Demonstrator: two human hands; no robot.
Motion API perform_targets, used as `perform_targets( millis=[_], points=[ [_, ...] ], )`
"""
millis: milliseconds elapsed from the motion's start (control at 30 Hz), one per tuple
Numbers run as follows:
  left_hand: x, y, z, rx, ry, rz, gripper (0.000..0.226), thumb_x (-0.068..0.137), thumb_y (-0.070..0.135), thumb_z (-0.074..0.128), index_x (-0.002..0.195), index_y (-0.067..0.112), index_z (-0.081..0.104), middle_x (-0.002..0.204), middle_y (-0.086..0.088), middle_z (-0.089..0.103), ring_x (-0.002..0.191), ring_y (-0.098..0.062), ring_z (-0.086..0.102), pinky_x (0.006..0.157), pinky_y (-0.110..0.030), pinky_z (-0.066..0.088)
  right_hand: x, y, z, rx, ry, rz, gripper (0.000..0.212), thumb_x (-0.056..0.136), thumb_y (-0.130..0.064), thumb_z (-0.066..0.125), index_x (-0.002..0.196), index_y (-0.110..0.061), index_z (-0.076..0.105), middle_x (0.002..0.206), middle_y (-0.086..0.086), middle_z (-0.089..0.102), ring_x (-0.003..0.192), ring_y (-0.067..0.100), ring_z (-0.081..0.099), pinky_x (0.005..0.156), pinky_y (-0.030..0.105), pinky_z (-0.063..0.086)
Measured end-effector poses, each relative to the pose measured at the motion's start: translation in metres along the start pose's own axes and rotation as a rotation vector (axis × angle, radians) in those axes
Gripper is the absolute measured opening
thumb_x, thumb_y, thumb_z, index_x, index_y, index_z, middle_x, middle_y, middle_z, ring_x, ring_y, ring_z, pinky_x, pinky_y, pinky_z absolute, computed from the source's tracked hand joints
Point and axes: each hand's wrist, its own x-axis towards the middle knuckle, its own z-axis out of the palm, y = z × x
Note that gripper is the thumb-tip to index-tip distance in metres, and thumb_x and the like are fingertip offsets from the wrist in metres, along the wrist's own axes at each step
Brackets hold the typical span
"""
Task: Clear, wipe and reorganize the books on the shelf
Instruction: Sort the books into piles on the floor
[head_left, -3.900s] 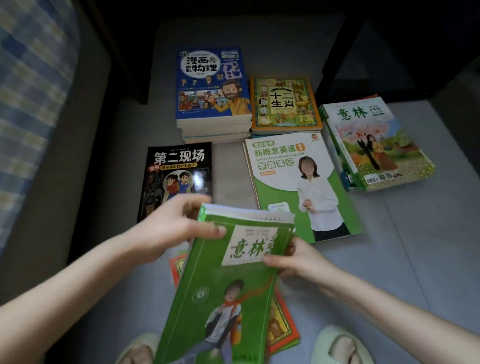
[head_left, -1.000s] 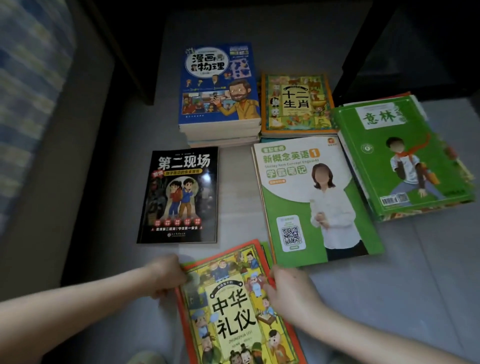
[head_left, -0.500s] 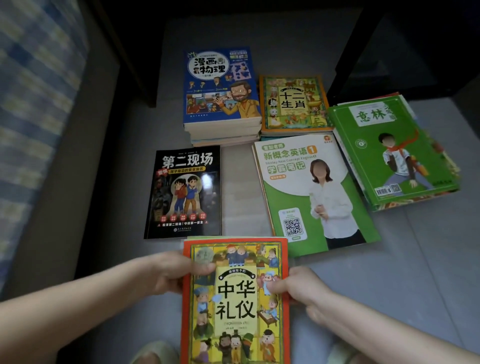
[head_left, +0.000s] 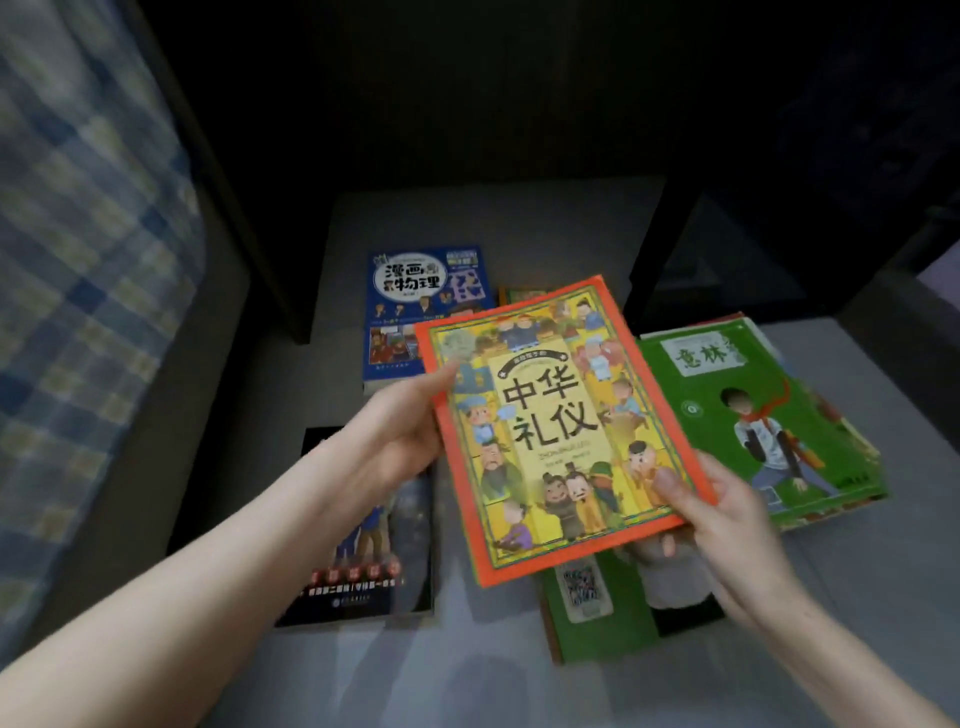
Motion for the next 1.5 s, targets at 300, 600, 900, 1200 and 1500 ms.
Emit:
perform_targets(
  millis=[300,600,900,1200,1500],
  points=[
    [0.043,0.014,0.005,0.571,0.359,0.346,0.02,0.092,0.005,0.05,0.096,0.017,0.066,0.113,-0.001,0.062,0.11,-0.017,0.054,0.084,-0.025,0.038,0.093,-0.021,-0.009,-0.357,0.326,-0.252,0.016,0.097,-0.01,0.053,0.105,-0.023,0.06,0.084,-0.006,0.066,0.057,0.011,0.063,0.054,0.022,0.051],
    [0.097,0.029,-0.012,1.389,0.427,0.575,0.036,0.097,0.029,0.05,0.133,0.027,0.052,0.128,-0.004,0.06,0.113,-0.022,0.055,0.079,-0.029,0.043,0.225,-0.003,0.028,-0.141,0.265,0.156,0.018,0.096,-0.016,0.057,0.109,-0.003,0.061,0.093,0.011,0.067,0.07,0.024,0.066,0.054,0.032,0.058],
    [0.151,0.063,-0.009,2.061,0.223,0.429,0.053,0.08,0.06,0.061,0.117,0.023,0.054,0.112,-0.003,0.057,0.1,-0.023,0.057,0.076,-0.031,0.046,0.23,0.036,0.055,-1.802,0.199,-0.628,0.038,0.063,-0.004,0.065,0.1,-0.007,0.072,0.102,0.023,0.064,0.094,0.04,0.06,0.075,0.044,0.047],
    [0.15,0.067,0.001,1.988,0.081,0.086,0.067,0.088,0.044,0.061,0.142,0.012,0.038,0.145,-0.014,0.029,0.13,-0.034,0.039,0.097,-0.037,0.043,0.231,-0.028,0.068,-1.631,-0.435,-0.014,0.057,0.091,-0.004,0.045,0.143,-0.025,0.042,0.138,0.005,0.053,0.117,0.025,0.055,0.08,0.028,0.047],
    [-0.037,0.127,0.054,1.593,-0.221,0.189,0.036,0.095,0.024,0.052,0.131,0.022,0.057,0.139,0.001,0.052,0.125,-0.019,0.049,0.104,-0.029,0.038,0.096,-0.248,0.076,-1.279,-0.322,-0.126,0.035,0.098,-0.008,0.044,0.127,-0.019,0.061,0.133,-0.005,0.058,0.121,0.011,0.055,0.098,0.018,0.038]
  ],
)
